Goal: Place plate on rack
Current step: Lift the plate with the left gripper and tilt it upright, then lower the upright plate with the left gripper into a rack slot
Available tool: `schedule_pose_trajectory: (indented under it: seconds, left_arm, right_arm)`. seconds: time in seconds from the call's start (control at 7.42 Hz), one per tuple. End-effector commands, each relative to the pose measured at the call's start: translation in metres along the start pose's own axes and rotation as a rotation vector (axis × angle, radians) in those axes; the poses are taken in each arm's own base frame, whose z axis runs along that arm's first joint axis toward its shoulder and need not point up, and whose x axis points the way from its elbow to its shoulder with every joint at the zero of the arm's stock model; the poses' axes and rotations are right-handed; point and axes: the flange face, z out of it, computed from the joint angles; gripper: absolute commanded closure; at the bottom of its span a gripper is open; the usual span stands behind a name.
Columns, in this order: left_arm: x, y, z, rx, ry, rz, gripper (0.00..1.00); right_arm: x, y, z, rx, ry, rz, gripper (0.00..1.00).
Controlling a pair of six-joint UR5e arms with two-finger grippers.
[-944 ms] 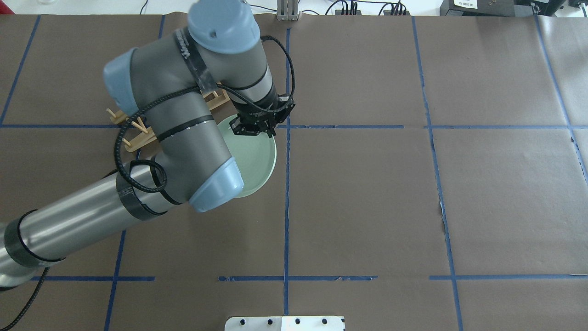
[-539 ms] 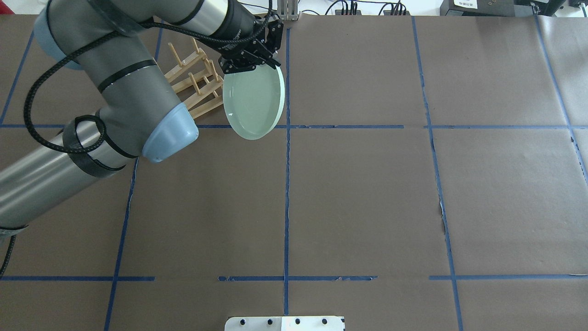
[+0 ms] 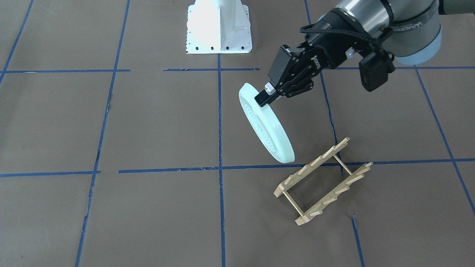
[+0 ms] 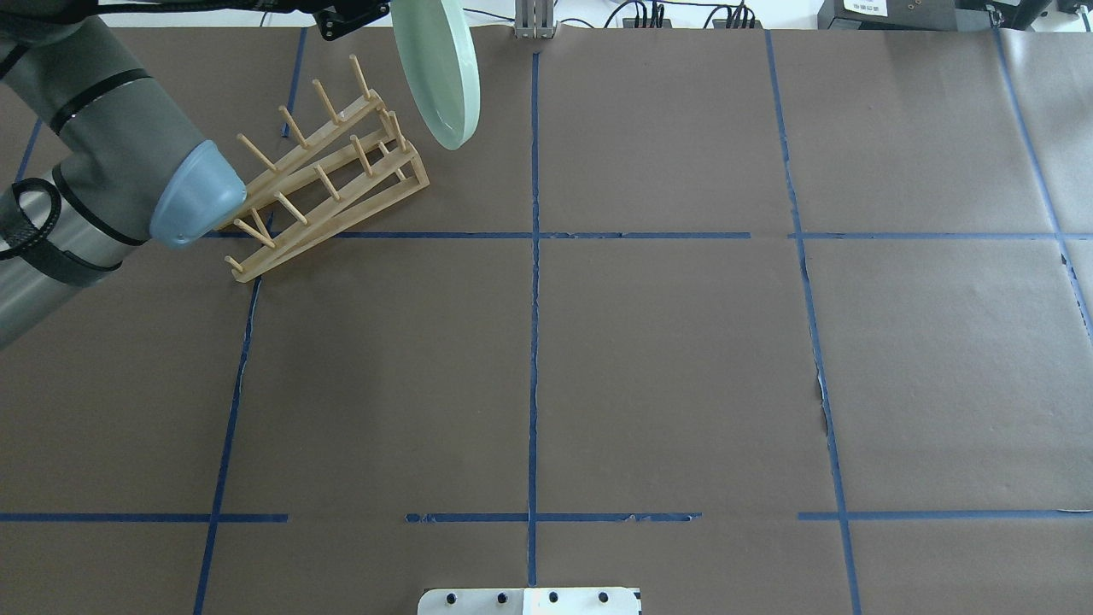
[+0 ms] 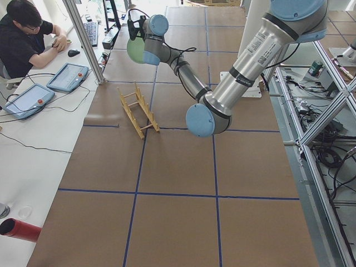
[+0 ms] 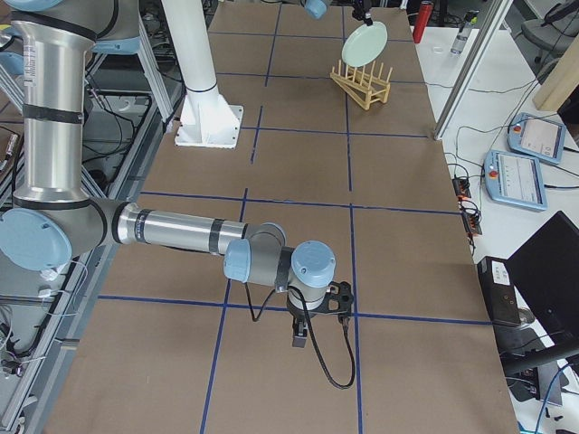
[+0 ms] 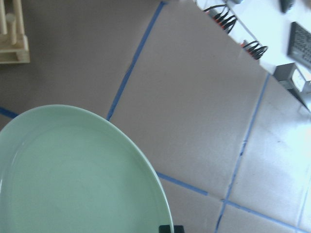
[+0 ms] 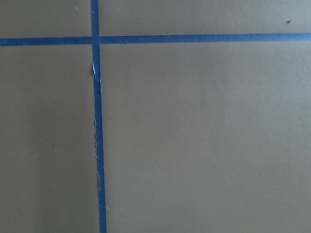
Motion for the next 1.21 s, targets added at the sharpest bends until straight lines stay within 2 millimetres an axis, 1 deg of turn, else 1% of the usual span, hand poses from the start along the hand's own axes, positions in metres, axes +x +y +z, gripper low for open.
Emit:
schedule_pose_trajectory:
  seconds: [0.0,0.13,0.27,0.4,0.54,0.67,0.81,0.94,1.08]
  left_arm:
    - [-0.058,-0.023,-0.034,0.071,0.172,0.010,1.00]
    - [-0.081,-0.041,-0.025,0.119,0.151,-0.008,1.00]
    - [-0.097,-0.058,-0.022,0.168,0.124,-0.024,1.00]
    - [-0.123,-0.073,-0.021,0.210,0.083,-0.042,1.00]
    - [-0.131,-0.080,-0.028,0.225,0.069,-0.047,1.00]
    - [-0.148,-0.084,-0.030,0.235,0.042,-0.059,1.00]
    - [-0.156,-0.087,-0.027,0.240,0.025,-0.061,1.00]
    - [-0.160,-0.088,-0.026,0.242,0.015,-0.064,1.00]
    - [-0.160,-0.089,-0.025,0.244,0.016,-0.063,1.00]
  right_arm:
    - [0.000,0.000,0.000,0.000,0.000,0.000,0.00]
    - [0.000,0.000,0.000,0.000,0.000,0.000,0.00]
    - [0.000,0.000,0.000,-0.001,0.000,-0.001,0.00]
    - [0.000,0.000,0.000,-0.001,0.000,-0.001,0.00]
    - [0.000,0.000,0.000,0.000,0.000,0.000,0.00]
    - [0.000,0.000,0.000,-0.001,0.000,-0.001,0.00]
    - [0.000,0.000,-0.001,0.001,0.000,-0.001,0.00]
    - [0.000,0.000,0.000,0.000,0.000,0.000,0.00]
    - [-0.001,0.000,0.000,0.000,0.000,-0.002,0.00]
